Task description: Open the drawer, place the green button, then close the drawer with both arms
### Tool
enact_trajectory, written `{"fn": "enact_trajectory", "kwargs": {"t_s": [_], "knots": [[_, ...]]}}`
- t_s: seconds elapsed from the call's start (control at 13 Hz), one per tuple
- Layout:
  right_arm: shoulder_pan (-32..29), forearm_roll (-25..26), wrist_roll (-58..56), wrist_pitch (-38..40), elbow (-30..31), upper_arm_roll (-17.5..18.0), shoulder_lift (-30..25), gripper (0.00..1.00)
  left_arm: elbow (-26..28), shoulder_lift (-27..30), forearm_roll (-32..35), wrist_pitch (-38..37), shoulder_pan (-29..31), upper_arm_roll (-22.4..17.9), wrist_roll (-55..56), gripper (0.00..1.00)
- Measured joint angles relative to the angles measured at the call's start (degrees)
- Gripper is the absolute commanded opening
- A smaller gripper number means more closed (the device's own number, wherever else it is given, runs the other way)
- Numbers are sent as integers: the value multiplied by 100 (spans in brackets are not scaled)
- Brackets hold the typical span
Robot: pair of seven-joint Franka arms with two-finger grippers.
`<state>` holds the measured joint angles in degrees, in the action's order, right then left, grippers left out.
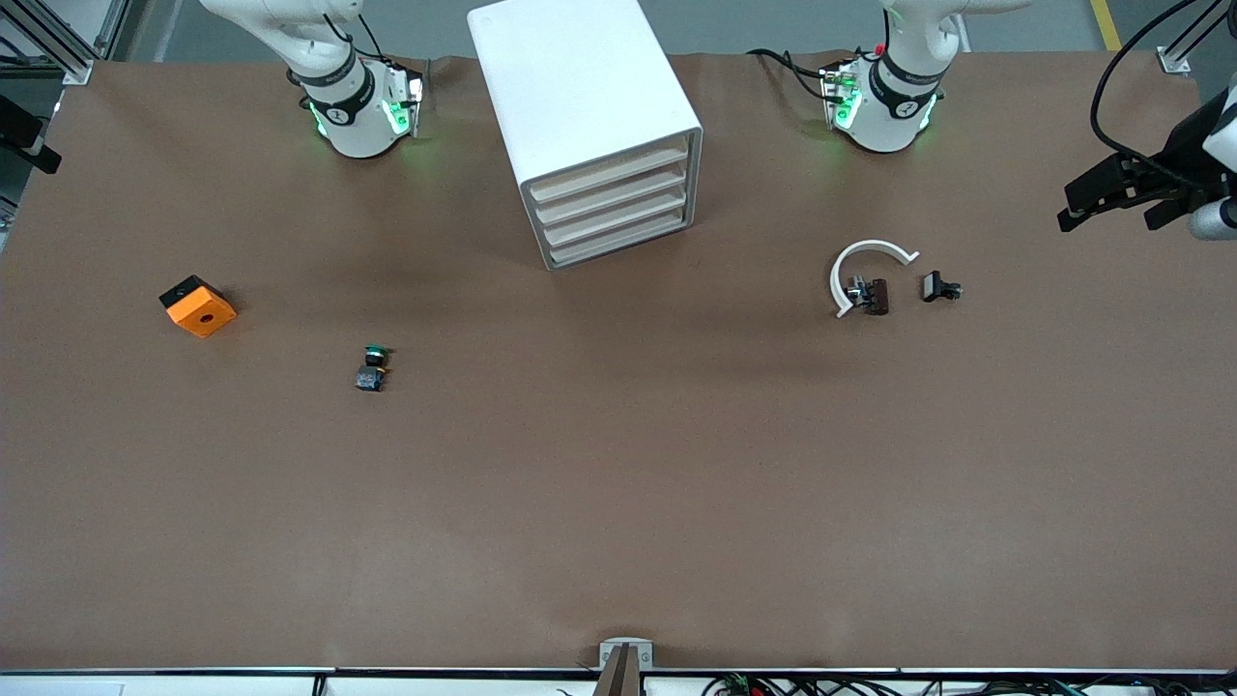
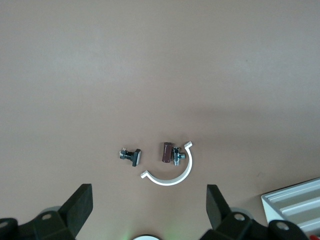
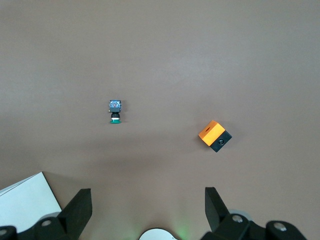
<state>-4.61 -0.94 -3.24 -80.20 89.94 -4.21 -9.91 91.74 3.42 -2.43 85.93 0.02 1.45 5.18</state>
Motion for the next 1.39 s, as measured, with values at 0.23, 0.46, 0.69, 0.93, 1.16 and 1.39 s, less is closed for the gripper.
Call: {"fn": "enact_trajectory", "kwargs": {"t_s": [0.23,0.46,0.69,0.93,1.16,1.39], "knots": [[0,0,0,0,0,0,0,100,8,-430,-190,47,-29,124,479,100],[0,0,0,0,0,0,0,100,5,-956,-797,307,-79,169,1012,100],[0,2,0,-10,0,0,0,100,-4,-1317,-1416,448,-191,178,1834,100],[14,2,-1,-18,0,51,0,100,5,-1631,-1665,450,-410,190,2978,100],[23,2,-1,-18,0,84,0,100,10,-2079,-1680,462,-699,204,4191,100],[23,2,-1,-13,0,80,0,100,6,-2426,-1779,499,-817,210,5393,100]]}}
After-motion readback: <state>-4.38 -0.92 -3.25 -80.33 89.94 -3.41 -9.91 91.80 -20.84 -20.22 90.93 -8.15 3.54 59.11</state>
